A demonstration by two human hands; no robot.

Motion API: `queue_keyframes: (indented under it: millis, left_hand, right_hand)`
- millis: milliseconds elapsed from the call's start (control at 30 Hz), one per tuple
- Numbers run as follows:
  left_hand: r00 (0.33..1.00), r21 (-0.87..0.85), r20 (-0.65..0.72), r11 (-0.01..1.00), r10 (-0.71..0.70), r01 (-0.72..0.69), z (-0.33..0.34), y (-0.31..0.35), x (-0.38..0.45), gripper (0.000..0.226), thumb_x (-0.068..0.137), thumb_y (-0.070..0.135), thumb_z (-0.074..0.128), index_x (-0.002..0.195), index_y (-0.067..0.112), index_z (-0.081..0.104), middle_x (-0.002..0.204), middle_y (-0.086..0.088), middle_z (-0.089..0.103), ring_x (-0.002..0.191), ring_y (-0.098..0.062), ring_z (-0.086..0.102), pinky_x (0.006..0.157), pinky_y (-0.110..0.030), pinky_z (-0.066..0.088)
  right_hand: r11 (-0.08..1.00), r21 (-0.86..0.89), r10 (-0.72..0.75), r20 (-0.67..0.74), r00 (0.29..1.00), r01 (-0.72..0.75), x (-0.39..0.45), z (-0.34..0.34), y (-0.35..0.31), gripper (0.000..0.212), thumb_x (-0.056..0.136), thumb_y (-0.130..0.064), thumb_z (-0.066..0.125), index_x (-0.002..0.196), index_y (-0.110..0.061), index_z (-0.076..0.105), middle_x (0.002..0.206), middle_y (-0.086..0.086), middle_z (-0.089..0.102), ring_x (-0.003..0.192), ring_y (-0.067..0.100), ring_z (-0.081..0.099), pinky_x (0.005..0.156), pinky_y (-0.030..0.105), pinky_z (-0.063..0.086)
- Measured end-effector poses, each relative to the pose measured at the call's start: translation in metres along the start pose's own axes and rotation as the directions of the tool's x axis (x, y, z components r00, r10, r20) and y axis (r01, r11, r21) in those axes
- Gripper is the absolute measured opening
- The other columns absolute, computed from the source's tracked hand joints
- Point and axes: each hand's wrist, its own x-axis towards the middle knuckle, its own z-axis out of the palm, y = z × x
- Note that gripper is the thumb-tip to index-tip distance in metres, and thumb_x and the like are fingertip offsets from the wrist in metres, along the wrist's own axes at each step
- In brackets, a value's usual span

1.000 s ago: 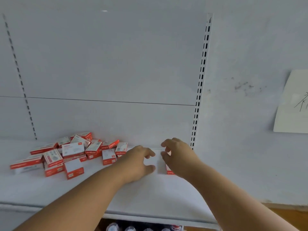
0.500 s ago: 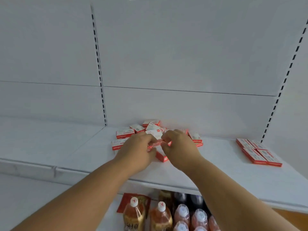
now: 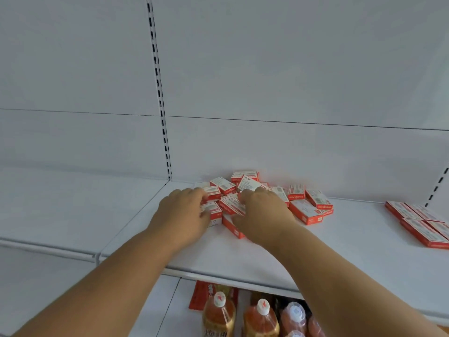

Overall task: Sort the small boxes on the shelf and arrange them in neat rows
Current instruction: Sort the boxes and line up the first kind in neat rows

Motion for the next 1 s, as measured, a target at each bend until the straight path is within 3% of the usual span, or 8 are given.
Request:
queue_keyframes:
  millis: [167, 333, 433, 500, 567, 700, 833, 1000]
  left_hand:
    - [0.995, 0.045, 0.089, 0.998, 0.042, -0.046, -0.009, -0.01, 0.008, 0.043, 0.089, 0.049, 0.058, 0.123, 0.023, 0.056, 0.121, 0.002, 0.064, 0.109, -0.022, 0.057, 0.091, -0.038, 0.049]
    - [0.985, -0.239, 0.116, 0.966, 0.128, -0.097, -0.012, -0.029, 0.019, 0.037, 0.088, 0.04, 0.067, 0.121, 0.027, 0.059, 0.119, 0.006, 0.058, 0.101, -0.013, 0.058, 0.087, -0.03, 0.048]
    - [0.989, -0.427, 0.053, 0.898, 0.137, -0.102, -0.015, -0.042, 0.026, 0.02, 0.09, 0.036, 0.065, 0.109, 0.03, 0.063, 0.107, 0.011, 0.062, 0.088, -0.006, 0.058, 0.068, -0.021, 0.041]
    - [0.994, -0.635, 0.053, 0.772, 0.095, -0.04, -0.015, -0.046, 0.028, 0.009, 0.094, 0.032, 0.061, 0.103, 0.031, 0.058, 0.099, 0.011, 0.065, 0.082, -0.006, 0.062, 0.064, -0.023, 0.047]
    - [0.992, -0.834, 0.11, 0.549, 0.059, 0.059, -0.016, -0.044, 0.028, 0.005, 0.097, 0.03, 0.058, 0.102, 0.032, 0.055, 0.097, 0.007, 0.068, 0.079, -0.013, 0.069, 0.072, -0.039, 0.059]
    - [0.959, -0.957, 0.247, 0.193, 0.138, 0.218, -0.023, -0.024, 0.018, 0.011, 0.098, 0.019, 0.057, 0.104, 0.028, 0.058, 0.101, -0.003, 0.07, 0.083, -0.022, 0.073, 0.076, -0.044, 0.062]
    - [0.924, -0.96, 0.279, 0.087, 0.263, 0.265, -0.023, 0.007, 0.003, 0.026, 0.094, 0.007, 0.061, 0.113, 0.024, 0.06, 0.105, -0.001, 0.071, 0.087, -0.02, 0.073, 0.078, -0.044, 0.062]
    - [0.869, -0.933, 0.345, 0.029, 0.355, 0.359, -0.015, 0.068, -0.024, 0.025, 0.091, 0.0, 0.064, 0.105, 0.021, 0.067, 0.098, -0.007, 0.073, 0.091, -0.026, 0.071, 0.077, -0.044, 0.061]
  right_hand:
    - [0.995, -0.047, 0.09, 0.067, 0.994, -0.087, 0.004, -0.003, -0.014, 0.053, 0.087, -0.057, 0.054, 0.123, -0.018, 0.051, 0.118, 0.009, 0.058, 0.11, 0.03, 0.054, 0.092, 0.04, 0.046]
    - [0.974, -0.047, 0.223, 0.083, 0.971, -0.219, 0.002, -0.007, -0.036, 0.046, 0.082, -0.051, 0.061, 0.113, -0.017, 0.06, 0.113, 0.006, 0.059, 0.102, 0.024, 0.055, 0.081, 0.032, 0.045]
    - [0.911, 0.184, 0.38, -0.018, 0.925, -0.37, -0.003, -0.007, -0.047, 0.04, 0.077, -0.038, 0.068, 0.109, -0.018, 0.054, 0.107, 0.002, 0.053, 0.087, 0.018, 0.056, 0.064, 0.024, 0.046]
    - [0.803, 0.428, 0.504, -0.114, 0.856, -0.415, -0.009, -0.006, -0.055, 0.038, 0.077, -0.026, 0.072, 0.105, -0.02, 0.046, 0.098, -0.002, 0.055, 0.074, 0.01, 0.055, 0.052, 0.019, 0.039]
    - [0.616, 0.689, 0.621, -0.125, 0.774, -0.383, -0.016, -0.007, -0.063, 0.036, 0.077, -0.02, 0.077, 0.099, -0.018, 0.048, 0.086, -0.002, 0.064, 0.065, 0.012, 0.06, 0.052, 0.024, 0.045]
    - [0.238, 0.961, 0.662, -0.056, 0.748, -0.139, -0.038, -0.015, -0.075, 0.023, 0.09, -0.014, 0.067, 0.108, -0.009, 0.053, 0.073, 0.006, 0.069, 0.049, 0.016, 0.055, 0.047, 0.028, 0.042]
    - [0.072, 0.997, 0.734, -0.054, 0.677, 0.001, -0.071, -0.028, -0.066, 0.015, 0.1, -0.009, 0.046, 0.106, -0.005, 0.058, 0.077, 0.013, 0.061, 0.047, 0.017, 0.044, 0.043, 0.025, 0.035]
    - [0.084, 0.996, 0.794, -0.068, 0.604, 0.002, -0.126, -0.044, -0.028, 0.02, 0.101, -0.01, 0.047, 0.102, -0.001, 0.065, 0.072, 0.013, 0.062, 0.057, 0.022, 0.057, 0.053, 0.032, 0.044]
